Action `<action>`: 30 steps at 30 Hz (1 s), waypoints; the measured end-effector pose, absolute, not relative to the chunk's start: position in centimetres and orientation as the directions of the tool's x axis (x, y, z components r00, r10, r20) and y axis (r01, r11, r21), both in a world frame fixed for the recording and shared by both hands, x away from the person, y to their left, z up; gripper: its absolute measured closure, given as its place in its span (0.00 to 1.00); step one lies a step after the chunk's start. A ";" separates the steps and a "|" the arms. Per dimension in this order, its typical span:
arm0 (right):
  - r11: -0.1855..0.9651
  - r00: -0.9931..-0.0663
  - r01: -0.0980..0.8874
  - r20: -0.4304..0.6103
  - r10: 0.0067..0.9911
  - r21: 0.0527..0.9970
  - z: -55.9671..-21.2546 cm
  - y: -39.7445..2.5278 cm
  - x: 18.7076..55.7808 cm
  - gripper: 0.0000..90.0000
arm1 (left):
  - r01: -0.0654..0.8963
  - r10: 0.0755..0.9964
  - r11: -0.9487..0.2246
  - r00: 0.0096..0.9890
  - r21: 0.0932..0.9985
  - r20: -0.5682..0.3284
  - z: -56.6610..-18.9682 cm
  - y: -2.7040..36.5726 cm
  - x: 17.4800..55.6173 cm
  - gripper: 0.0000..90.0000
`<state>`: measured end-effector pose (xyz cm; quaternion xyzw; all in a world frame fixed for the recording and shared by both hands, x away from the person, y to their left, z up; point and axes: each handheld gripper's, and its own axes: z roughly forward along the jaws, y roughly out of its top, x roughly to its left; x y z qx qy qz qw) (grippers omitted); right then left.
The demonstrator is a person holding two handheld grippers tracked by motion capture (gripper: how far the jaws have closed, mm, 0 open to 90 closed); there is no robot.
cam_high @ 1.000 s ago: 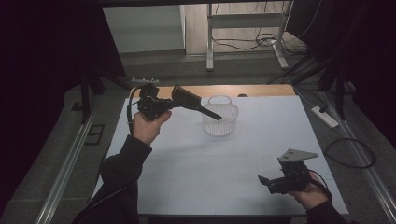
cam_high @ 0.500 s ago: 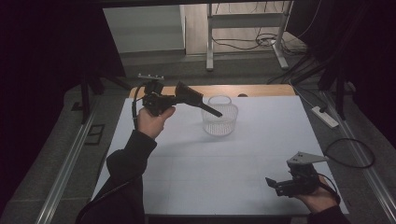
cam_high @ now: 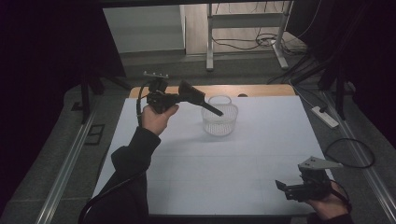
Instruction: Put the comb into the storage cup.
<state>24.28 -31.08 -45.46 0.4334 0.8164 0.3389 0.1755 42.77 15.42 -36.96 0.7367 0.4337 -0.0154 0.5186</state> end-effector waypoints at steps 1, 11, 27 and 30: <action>0.395 -0.561 0.592 0.006 0.828 0.703 -45.5 -31.2 24.2 0.00 | 0.656 0.623 -0.086 0.623 0.749 -0.474 -37.0 15.3 42.9 0.92; 0.381 -0.552 0.591 0.012 0.834 0.711 -45.5 -31.6 23.9 0.00 | 0.670 0.631 -0.103 0.616 0.735 -0.472 -37.7 14.2 43.8 0.92; 0.389 -0.557 0.590 0.008 0.831 0.707 -45.6 -31.6 23.9 0.00 | 0.683 0.641 -0.124 0.609 0.720 -0.467 -39.0 12.7 44.9 0.92; 0.392 -0.560 0.588 0.006 0.829 0.707 -45.6 -31.5 23.9 0.00 | 0.685 0.644 -0.126 0.606 0.717 -0.467 -39.4 12.4 45.0 0.92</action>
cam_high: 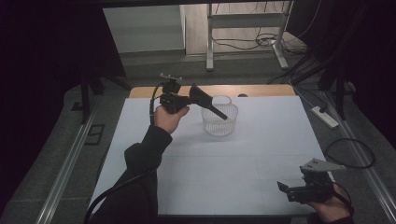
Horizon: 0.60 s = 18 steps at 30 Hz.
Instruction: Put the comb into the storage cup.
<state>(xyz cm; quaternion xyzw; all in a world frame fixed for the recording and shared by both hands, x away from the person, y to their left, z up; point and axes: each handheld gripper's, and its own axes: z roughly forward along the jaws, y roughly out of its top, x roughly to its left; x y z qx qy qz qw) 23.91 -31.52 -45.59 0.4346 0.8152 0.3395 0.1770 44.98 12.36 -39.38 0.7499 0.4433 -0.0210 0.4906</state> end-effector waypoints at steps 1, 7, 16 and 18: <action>0.392 -0.560 0.588 0.007 0.829 0.708 -45.6 -31.5 23.9 0.00 | 0.685 0.646 -0.130 0.607 0.717 -0.463 -39.5 12.3 45.0 0.92; 0.394 -0.562 0.587 0.005 0.827 0.707 -45.6 -31.5 23.9 0.00 | 0.691 0.651 -0.139 0.603 0.710 -0.460 -40.2 11.8 45.3 0.92; 0.398 -0.566 0.585 0.004 0.825 0.707 -45.6 -31.5 23.9 0.00 | 0.702 0.655 -0.155 0.600 0.696 -0.460 -41.6 10.9 45.6 0.92; 0.398 -0.566 0.585 0.004 0.824 0.707 -45.6 -31.5 23.9 0.00 | 0.702 0.657 -0.155 0.599 0.695 -0.459 -41.9 10.7 45.6 0.92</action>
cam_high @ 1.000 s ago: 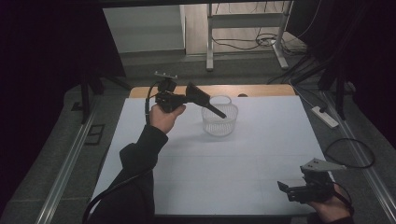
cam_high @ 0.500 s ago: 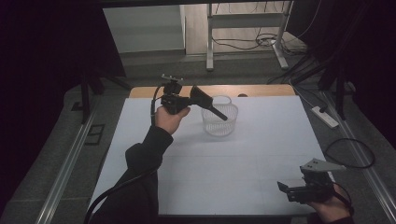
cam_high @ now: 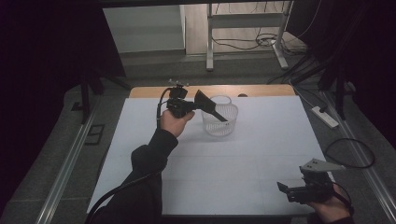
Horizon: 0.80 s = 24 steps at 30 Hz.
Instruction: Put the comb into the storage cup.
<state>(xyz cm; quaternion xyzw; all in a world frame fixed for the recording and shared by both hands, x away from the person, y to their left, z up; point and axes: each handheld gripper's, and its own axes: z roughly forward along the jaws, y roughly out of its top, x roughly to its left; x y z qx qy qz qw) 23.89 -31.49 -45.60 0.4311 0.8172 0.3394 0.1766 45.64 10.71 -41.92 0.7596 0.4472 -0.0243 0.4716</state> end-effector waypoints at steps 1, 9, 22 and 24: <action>0.398 -0.566 0.584 0.004 0.824 0.707 -45.6 -31.5 23.9 0.00 | 0.703 0.656 -0.157 0.599 0.693 -0.459 -42.0 10.7 45.7 0.92; 0.404 -0.576 0.581 0.007 0.817 0.707 -45.6 -31.4 24.0 0.00 | 0.714 0.652 -0.133 0.586 0.687 -0.482 -43.0 10.5 45.8 0.92; 0.416 -0.590 0.583 0.012 0.808 0.698 -45.7 -31.3 24.1 0.00 | 0.732 0.649 -0.120 0.570 0.671 -0.505 -43.9 10.4 46.1 0.92; 0.416 -0.589 0.584 0.012 0.808 0.697 -45.7 -31.3 24.1 0.00 | 0.732 0.655 -0.125 0.568 0.670 -0.498 -44.0 10.4 46.1 0.92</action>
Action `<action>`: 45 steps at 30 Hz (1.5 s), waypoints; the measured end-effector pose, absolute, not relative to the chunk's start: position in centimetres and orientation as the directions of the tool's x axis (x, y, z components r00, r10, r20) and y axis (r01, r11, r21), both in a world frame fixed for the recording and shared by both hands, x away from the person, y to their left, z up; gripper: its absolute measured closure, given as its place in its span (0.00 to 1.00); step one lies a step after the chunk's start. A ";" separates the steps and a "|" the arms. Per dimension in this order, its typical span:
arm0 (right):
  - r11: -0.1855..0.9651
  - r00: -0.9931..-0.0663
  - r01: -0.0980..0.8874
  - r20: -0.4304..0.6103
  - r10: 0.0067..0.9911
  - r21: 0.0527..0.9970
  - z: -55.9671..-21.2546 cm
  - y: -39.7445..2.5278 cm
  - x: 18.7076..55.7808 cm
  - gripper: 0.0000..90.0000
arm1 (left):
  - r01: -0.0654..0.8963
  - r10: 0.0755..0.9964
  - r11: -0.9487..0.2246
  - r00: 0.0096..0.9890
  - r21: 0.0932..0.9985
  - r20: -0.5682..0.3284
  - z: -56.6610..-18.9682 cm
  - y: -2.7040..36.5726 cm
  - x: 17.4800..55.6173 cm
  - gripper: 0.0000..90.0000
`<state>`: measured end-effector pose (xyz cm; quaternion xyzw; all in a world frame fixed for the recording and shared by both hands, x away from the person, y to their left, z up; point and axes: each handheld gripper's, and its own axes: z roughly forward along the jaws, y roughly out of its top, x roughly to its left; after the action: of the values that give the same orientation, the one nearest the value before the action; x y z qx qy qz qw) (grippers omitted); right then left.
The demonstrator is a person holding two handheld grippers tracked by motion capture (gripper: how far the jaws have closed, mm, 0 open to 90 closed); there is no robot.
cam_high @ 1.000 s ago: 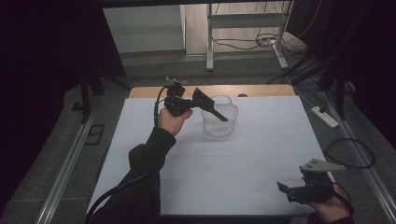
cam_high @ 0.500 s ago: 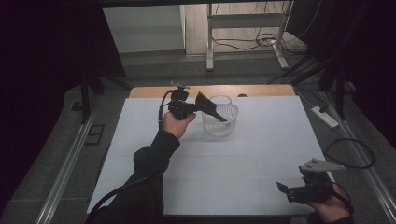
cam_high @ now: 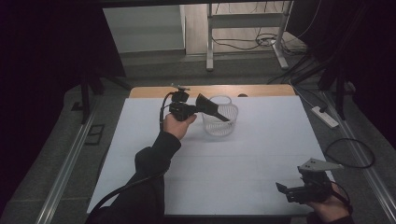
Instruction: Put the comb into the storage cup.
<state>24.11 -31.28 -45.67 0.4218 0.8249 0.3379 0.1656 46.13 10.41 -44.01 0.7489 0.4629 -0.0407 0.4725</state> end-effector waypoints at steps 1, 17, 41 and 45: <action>0.416 -0.590 0.584 0.012 0.808 0.697 -45.7 -31.3 24.1 0.00 | 0.732 0.655 -0.123 0.567 0.670 -0.499 -44.1 10.5 46.2 0.92; 0.417 -0.589 0.588 0.013 0.808 0.693 -45.7 -31.3 24.2 0.00 | 0.742 0.676 -0.110 0.544 0.661 -0.497 -44.8 10.9 46.4 0.89; 0.417 -0.585 0.592 0.012 0.811 0.690 -45.7 -31.3 24.2 0.00 | 0.734 0.732 -0.115 0.519 0.670 -0.443 -45.6 11.1 46.5 0.80; 0.417 -0.585 0.592 0.011 0.811 0.690 -45.7 -31.3 24.2 0.00 | 0.734 0.734 -0.113 0.516 0.669 -0.442 -45.8 11.1 46.5 0.77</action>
<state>24.21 -31.27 -45.74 0.4249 0.8255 0.3331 0.1645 46.48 11.07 -45.75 0.7459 0.4922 0.0000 0.4488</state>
